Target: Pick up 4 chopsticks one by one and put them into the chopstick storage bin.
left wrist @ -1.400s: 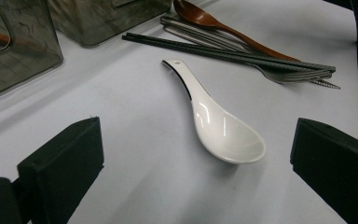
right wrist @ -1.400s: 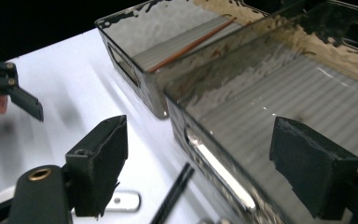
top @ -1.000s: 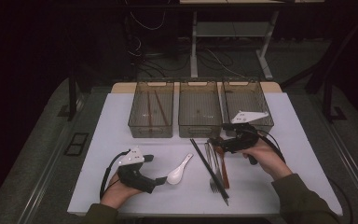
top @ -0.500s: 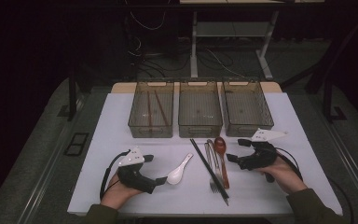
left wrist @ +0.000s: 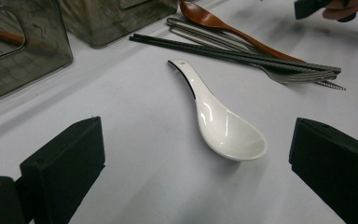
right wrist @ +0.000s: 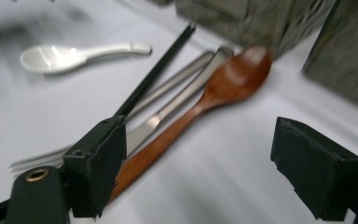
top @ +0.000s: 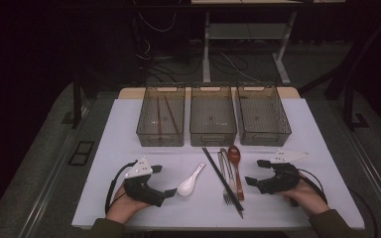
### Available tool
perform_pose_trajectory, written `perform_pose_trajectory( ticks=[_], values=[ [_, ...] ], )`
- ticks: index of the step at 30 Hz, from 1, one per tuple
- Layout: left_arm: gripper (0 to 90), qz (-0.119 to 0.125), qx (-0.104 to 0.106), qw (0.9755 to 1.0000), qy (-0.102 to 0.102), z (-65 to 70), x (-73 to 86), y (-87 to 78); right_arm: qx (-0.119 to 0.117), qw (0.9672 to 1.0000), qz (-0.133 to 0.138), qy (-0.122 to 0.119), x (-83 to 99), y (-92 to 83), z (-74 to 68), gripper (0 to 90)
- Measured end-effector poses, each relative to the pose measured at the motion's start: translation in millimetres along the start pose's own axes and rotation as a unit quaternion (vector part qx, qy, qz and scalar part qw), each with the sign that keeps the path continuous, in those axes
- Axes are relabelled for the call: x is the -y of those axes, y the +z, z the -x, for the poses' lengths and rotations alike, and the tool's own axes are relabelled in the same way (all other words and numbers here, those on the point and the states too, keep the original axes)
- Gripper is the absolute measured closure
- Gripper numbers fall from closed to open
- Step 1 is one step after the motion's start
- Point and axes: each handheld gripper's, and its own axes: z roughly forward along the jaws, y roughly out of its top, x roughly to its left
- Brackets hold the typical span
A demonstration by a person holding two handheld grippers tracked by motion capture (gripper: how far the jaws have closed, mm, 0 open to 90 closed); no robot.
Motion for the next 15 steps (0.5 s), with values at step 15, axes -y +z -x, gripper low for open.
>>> perform_pose_trajectory(
  ticks=[15],
  values=[
    [2.6, 0.0, -0.001, 1.0, 0.0, 0.9, 0.9, 0.1, -0.071, 0.9968, -0.029, -0.022, 0.0, 0.9, -28.4, 39.3]
  ],
)
